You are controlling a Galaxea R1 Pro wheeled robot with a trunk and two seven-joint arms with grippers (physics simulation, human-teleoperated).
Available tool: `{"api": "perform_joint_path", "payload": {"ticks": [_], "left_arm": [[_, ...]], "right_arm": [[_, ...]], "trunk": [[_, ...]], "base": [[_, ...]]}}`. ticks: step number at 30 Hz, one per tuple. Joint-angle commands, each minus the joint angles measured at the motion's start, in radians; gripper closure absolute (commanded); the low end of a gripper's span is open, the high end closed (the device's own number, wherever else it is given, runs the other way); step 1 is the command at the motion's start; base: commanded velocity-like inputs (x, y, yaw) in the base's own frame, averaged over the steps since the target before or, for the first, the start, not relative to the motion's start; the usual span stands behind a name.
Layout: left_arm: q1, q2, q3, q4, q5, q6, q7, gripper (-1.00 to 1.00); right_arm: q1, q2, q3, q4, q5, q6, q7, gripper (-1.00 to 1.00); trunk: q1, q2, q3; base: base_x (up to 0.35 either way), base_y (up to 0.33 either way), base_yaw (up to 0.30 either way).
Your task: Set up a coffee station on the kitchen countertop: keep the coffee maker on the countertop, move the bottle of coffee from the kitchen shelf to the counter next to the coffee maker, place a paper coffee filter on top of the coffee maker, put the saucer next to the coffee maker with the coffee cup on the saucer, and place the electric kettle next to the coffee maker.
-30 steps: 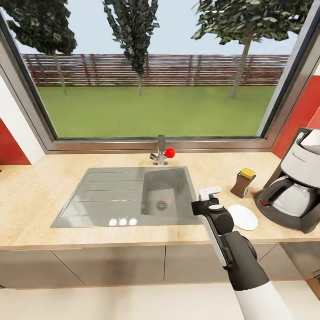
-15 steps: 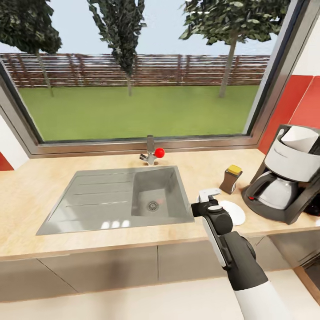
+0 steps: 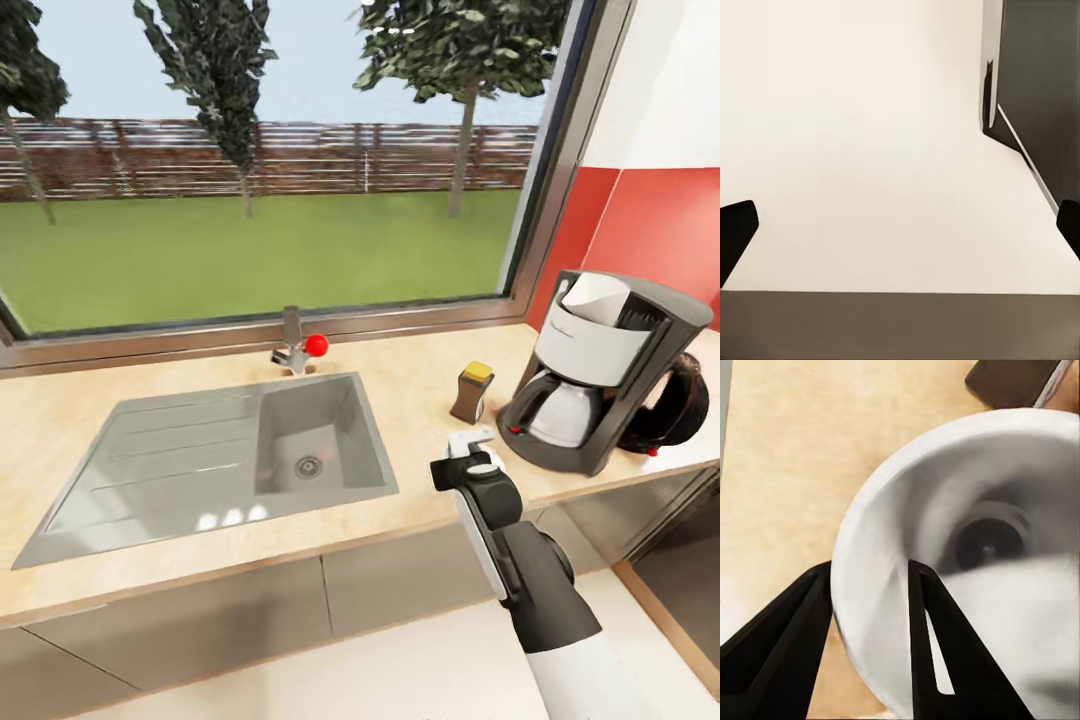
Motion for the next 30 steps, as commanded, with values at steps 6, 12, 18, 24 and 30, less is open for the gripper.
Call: {"api": "perform_joint_path", "payload": {"ticks": [6, 12, 18, 24, 30], "left_arm": [[0.001, 0.001, -0.009, -0.003, 0.009, 0.0, 0.004, -1.0], [0.001, 0.001, -0.009, -0.003, 0.008, 0.0, 0.003, -1.0], [0.001, 0.001, -0.009, -0.002, 0.008, 0.001, 0.003, -1.0], [0.001, 0.0, -0.009, -0.002, 0.008, 0.001, 0.003, -1.0], [0.001, -0.001, -0.009, 0.001, 0.008, 0.001, 0.003, -1.0]], "right_arm": [[-0.001, -0.002, -0.001, 0.012, 0.004, 0.006, -0.004, 1.0], [-0.001, -0.002, -0.001, 0.03, 0.004, 0.006, -0.004, 1.0], [-0.001, -0.002, -0.001, 0.031, 0.004, 0.006, -0.004, 1.0], [-0.001, -0.002, 0.0, 0.032, 0.004, 0.005, -0.004, 1.0], [-0.001, -0.003, 0.0, 0.033, 0.006, 0.004, -0.004, 1.0]], "trunk": [[0.001, -0.002, -0.002], [0.001, -0.002, -0.002], [0.001, -0.002, -0.002], [0.001, -0.002, -0.002], [0.001, -0.002, -0.002]], "base": [[0.0, 0.0, -0.267], [0.0, 0.0, -0.267], [0.0, 0.0, -0.265], [0.0, 0.0, -0.118], [0.03, 0.0, -0.005]]}}
